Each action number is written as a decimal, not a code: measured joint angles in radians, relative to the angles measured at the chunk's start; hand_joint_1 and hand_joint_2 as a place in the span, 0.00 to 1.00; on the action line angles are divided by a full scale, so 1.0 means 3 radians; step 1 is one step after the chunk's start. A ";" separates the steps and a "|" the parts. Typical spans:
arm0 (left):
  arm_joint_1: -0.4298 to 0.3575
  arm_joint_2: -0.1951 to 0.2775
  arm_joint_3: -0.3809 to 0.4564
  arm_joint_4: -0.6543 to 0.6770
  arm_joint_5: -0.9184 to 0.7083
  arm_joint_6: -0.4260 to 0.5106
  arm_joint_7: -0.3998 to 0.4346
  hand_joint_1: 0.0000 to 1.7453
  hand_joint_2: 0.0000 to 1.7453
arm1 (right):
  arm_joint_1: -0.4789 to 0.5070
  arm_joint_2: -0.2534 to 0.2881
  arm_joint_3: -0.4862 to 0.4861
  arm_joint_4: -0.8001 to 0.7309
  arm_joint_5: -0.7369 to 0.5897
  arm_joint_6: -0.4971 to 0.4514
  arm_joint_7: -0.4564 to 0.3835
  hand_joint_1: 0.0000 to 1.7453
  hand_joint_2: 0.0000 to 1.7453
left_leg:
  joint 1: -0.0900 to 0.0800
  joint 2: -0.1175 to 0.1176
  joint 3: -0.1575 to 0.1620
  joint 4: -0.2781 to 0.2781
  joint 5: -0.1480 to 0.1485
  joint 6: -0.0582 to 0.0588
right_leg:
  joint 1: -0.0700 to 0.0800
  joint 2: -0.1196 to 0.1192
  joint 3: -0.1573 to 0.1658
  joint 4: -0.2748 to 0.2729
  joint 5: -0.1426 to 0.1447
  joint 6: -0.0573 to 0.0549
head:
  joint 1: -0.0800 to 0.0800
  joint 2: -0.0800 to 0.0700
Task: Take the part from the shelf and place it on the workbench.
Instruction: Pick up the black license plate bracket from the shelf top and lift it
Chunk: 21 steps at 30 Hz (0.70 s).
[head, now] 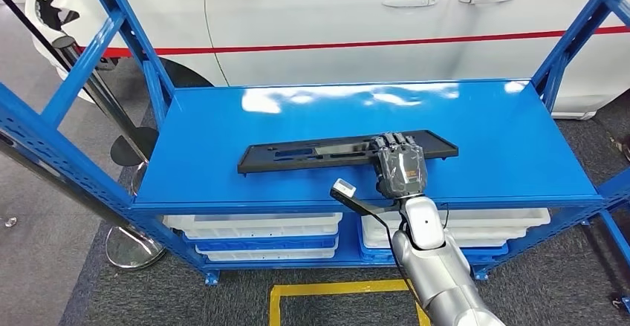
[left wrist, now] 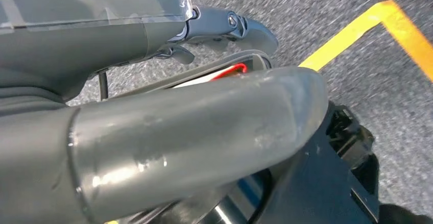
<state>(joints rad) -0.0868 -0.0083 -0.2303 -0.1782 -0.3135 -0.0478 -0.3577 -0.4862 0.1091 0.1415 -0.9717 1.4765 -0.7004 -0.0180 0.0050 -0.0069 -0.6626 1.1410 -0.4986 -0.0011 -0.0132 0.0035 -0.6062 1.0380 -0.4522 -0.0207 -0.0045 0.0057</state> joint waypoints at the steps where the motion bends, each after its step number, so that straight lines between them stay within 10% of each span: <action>1: -0.0005 0.0000 0.0001 -0.0002 0.0002 0.0010 -0.0006 0.00 0.00 | -0.0001 0.0000 0.0000 -0.0020 -0.0004 0.0000 -0.0013 1.00 1.00 | 0.0004 0.0001 -0.0091 0.0197 -0.0090 -0.0010 | 0.0004 -0.0003 0.0001 0.0000 -0.0001 -0.0008 | 0.0000 0.0000; 4: -0.0014 0.0000 0.0010 -0.0003 0.0009 0.0040 -0.0017 0.00 0.00 | 0.0000 0.0000 0.0000 -0.0077 -0.0010 0.0000 -0.0046 1.00 1.00 | 0.0011 0.0001 -0.0219 0.0443 -0.0110 -0.0018 | 0.0014 -0.0006 0.0005 0.0003 -0.0008 -0.0018 | 0.0000 0.0000; 8: -0.0038 0.0002 0.0038 -0.0010 0.0021 0.0074 -0.0028 0.00 0.00 | -0.0015 0.0000 -0.0001 -0.0183 -0.0009 0.0000 -0.0073 1.00 1.00 | -0.0001 0.0000 0.0118 -0.0260 0.0221 0.0026 | 0.0021 -0.0002 0.0028 0.0003 -0.0025 0.0006 | 0.0000 0.0000; 12: -0.0059 0.0003 0.0059 -0.0020 0.0009 0.0114 -0.0037 0.00 0.00 | -0.0035 -0.0008 -0.0002 -0.0257 0.0000 0.0000 -0.0072 1.00 1.00 | -0.0023 -0.0002 0.0192 -0.0408 0.0232 0.0083 | 0.0017 -0.0002 0.0029 -0.0002 -0.0029 0.0075 | 0.0000 0.0000; 17: -0.0076 -0.0009 0.0083 -0.0032 0.0005 0.0172 -0.0054 0.00 0.00 | -0.0063 -0.0061 -0.0002 -0.0325 0.0001 0.0001 -0.0043 1.00 1.00 | -0.0013 0.0005 0.0215 -0.0459 0.0259 0.0153 | 0.0007 -0.0002 -0.0232 0.0560 -0.0360 0.0119 | 0.0002 0.0000; 21: -0.0078 -0.0010 0.0086 -0.0032 0.0006 0.0175 -0.0055 0.00 0.00 | -0.0063 -0.0063 -0.0003 -0.0328 -0.0002 0.0001 -0.0043 1.00 1.00 | -0.0014 0.0005 0.0215 -0.0459 0.0258 0.0154 | 0.0006 -0.0002 -0.0266 0.0631 -0.0392 0.0121 | 0.0002 0.0000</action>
<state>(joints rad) -0.1101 -0.0114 -0.2045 -0.1877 -0.3117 0.0046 -0.3742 -0.5050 0.0901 0.1408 -1.0700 1.4759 -0.7000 -0.0309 0.0009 -0.0054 -0.5980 1.0034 -0.4210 0.0451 -0.0114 0.0029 -0.6861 1.2273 -0.5697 0.0157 -0.0038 0.0057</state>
